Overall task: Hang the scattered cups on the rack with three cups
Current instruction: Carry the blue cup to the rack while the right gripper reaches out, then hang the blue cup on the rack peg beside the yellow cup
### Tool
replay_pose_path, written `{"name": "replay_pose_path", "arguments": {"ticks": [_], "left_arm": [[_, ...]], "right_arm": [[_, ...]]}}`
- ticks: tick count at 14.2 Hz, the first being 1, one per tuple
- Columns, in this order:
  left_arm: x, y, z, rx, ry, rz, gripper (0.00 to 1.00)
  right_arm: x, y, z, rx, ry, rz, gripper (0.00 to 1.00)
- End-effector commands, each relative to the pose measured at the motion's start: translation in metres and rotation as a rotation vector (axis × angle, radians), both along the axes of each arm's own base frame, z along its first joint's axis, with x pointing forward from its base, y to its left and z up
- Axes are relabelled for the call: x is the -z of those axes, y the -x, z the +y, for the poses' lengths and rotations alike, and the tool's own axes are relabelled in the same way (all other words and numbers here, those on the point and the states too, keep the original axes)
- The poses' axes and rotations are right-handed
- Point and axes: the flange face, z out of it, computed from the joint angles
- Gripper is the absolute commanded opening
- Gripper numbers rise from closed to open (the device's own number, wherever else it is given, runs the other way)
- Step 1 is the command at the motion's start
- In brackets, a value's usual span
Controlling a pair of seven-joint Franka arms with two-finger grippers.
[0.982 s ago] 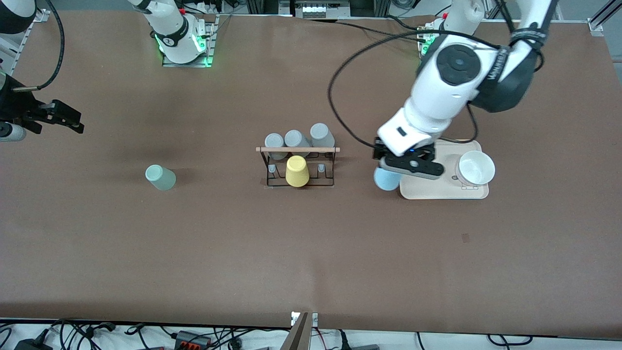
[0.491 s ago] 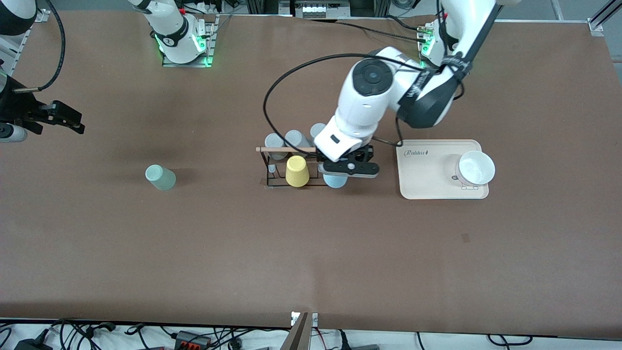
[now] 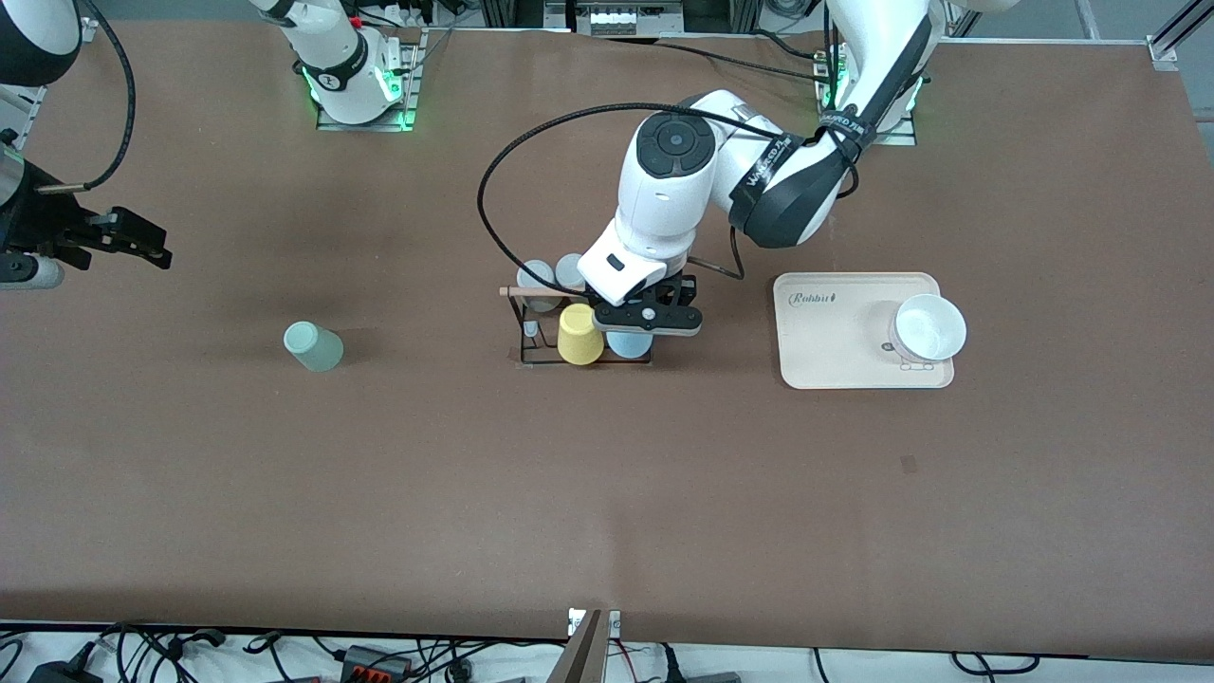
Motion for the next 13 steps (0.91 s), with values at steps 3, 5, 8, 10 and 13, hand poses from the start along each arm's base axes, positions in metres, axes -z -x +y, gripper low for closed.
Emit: {"name": "replay_pose_path", "arguments": {"ticks": [3,5,8,10,13], "left_arm": [[0.016,0.006,-0.016,0.015,-0.036,0.005,0.29],[0.027,0.014,-0.023,0.031,-0.048,0.018,0.28],[0.040,0.016,-0.025,0.048,-0.075,0.014,0.28],[0.049,0.016,-0.026,0.058,-0.091,0.017,0.28],[0.053,0.015,-0.026,0.058,-0.094,0.022,0.28]], "right_arm": [[0.028,-0.013,0.015,-0.028,0.000,0.017,1.00],[0.043,-0.018,0.023,-0.042,-0.002,0.043,1.00],[0.058,-0.023,0.026,-0.062,-0.001,0.072,1.00],[0.069,-0.025,0.027,-0.052,-0.004,0.096,1.00],[0.073,-0.028,0.035,-0.063,-0.002,0.090,1.00]]}}
